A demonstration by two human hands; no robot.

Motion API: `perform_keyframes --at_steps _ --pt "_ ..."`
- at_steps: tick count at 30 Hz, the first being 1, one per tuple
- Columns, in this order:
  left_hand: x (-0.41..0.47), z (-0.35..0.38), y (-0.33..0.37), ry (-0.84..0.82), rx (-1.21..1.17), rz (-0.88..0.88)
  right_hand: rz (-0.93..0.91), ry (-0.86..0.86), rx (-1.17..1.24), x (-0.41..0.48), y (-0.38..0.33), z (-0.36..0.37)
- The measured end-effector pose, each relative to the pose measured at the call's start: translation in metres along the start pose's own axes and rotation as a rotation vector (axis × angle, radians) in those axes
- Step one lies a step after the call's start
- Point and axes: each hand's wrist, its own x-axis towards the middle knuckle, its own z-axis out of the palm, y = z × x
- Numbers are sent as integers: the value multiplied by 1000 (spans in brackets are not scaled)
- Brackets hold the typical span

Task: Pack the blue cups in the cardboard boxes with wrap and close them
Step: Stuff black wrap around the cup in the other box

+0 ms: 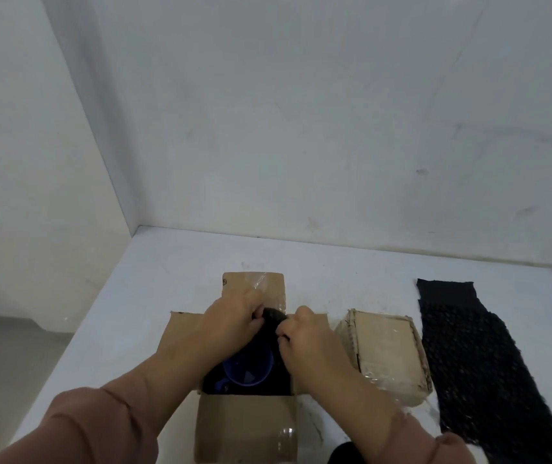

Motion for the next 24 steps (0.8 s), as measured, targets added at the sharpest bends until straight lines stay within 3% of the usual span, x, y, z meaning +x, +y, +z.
perform_keyframes --at_steps 3,13,24 --pt "-7 9 -1 -3 77 68 -92 -85 -112 -9 -13 1" --pt "-10 10 -8 -144 270 259 -159 -31 -277 -18 -30 8" --pt "-5 24 -10 -211 413 239 -180 -118 -286 -5 -17 14"
